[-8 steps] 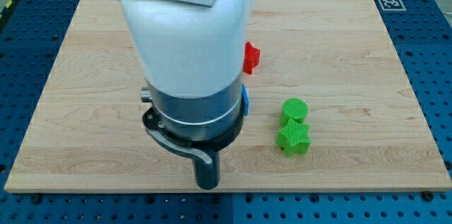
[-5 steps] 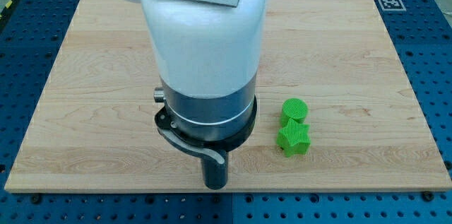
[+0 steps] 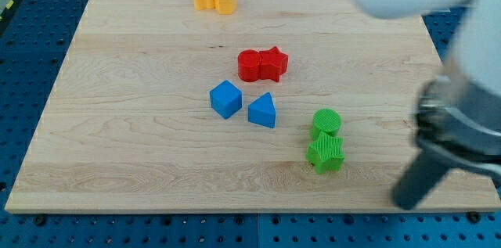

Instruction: Point your arm to the right of the green star

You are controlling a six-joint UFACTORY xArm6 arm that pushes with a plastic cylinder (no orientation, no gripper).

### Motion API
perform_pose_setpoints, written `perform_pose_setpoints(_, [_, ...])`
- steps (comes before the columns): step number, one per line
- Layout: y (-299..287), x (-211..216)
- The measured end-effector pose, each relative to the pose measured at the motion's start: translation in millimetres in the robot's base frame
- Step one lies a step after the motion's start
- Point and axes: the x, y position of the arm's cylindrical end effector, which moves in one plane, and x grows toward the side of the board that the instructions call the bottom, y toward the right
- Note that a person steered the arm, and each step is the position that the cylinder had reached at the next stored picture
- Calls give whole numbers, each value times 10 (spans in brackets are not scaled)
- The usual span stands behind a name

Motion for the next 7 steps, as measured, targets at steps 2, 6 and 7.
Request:
perform_pose_setpoints(2, [452, -241])
perform_pose_setpoints(6, [224, -478])
perform_pose_setpoints(7, [129, -478])
